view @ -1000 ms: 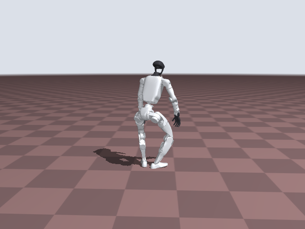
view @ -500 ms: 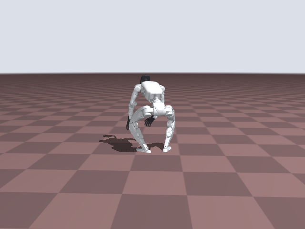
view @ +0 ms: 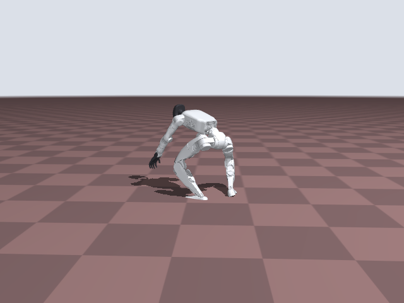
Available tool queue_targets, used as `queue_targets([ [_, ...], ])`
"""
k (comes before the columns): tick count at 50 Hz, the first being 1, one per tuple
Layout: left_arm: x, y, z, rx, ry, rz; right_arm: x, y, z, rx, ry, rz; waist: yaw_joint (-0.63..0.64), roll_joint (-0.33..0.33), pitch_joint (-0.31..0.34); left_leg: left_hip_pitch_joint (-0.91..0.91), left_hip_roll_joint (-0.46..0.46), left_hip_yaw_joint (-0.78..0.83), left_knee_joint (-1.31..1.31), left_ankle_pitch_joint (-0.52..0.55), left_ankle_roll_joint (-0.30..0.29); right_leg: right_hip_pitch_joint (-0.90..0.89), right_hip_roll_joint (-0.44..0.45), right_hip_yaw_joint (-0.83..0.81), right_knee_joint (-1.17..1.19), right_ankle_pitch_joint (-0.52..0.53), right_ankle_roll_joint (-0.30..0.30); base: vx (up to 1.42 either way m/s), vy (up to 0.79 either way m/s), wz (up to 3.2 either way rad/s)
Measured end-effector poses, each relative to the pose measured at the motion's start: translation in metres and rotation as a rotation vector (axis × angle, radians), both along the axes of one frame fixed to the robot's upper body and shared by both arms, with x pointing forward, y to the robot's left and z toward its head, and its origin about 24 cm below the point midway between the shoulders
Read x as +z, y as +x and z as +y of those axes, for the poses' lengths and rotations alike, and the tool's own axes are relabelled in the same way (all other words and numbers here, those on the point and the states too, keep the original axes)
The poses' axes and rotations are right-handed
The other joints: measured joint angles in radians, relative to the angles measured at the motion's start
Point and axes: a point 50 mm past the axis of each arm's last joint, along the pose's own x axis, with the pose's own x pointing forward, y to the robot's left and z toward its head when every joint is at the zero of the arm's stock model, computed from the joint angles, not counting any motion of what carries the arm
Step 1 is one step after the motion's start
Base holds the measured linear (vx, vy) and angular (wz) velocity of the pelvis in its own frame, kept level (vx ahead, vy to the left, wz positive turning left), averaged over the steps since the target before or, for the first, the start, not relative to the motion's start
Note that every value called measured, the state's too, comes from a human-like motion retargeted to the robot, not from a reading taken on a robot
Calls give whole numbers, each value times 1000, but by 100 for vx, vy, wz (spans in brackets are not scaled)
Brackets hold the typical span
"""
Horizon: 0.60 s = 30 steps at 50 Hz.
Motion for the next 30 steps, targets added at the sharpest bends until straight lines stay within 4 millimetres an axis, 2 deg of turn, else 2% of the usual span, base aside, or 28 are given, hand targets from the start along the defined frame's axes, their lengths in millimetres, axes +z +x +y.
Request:
queue_targets([
  [2,11,-3,-12,-26,15,-61,2,-1,-8,-24,18,-61,11,42,0,0,27,-20,12,0,11,0,84,12,-46,-34,0,58,-21,80],
  [5,28,-9,-28,-64,30,-176,10,-5,-20,-67,54,-200,63,105,0,0,117,-51,42,0,38,0,256,29,-138,-35,0,67,-17,-12],
  [7,28,-9,-34,-78,30,-221,8,-6,-24,-83,88,-253,75,124,-29,7,159,-59,86,3,56,0,327,45,-137,-35,6,77,-17,6],
  [9,13,-3,-39,-83,36,-230,-6,-5,-32,-125,106,-294,95,116,-76,71,187,-48,107,22,64,22,400,91,-124,-35,22,78,-19,-8],
  [12,-24,10,-45,-81,54,-194,-39,-3,-41,-187,128,-304,113,93,-134,177,207,-52,142,40,72,99,493,147,-103,-35,46,69,-17,-29],
  [16,-71,21,-45,-58,87,-116,-71,-1,-52,-282,154,-280,128,51,-140,322,233,-88,203,26,93,257,588,196,-78,-35,84,53,-12,-39],
  [20,-97,25,-41,-32,98,-45,-92,2,-57,-363,157,-221,130,8,-138,387,254,-128,257,11,104,352,647,227,-42,-35,122,33,-9,-1],
  [23,-100,26,-39,-21,102,-18,-95,5,-59,-411,140,-193,127,-11,-109,407,260,-151,281,8,104,381,665,237,1,-35,155,17,-8,21],
  [25,-95,25,-37,-10,102,-16,-89,7,-59,-429,124,-190,130,-15,-78,403,273,-156,291,9,96,366,667,234,35,-35,171,5,-7,4],
  [28,-75,23,-32,10,89,-45,-67,10,-56,-427,104,-213,142,-13,-14,356,318,-145,305,14,77,281,643,214,88,-34,187,-7,-5,-31],
  [30,-65,21,-27,27,79,-57,-53,11,-52,-407,89,-222,150,-13,0,280,350,-137,305,27,63,178,621,200,108,-35,191,-17,-2,-53],
])
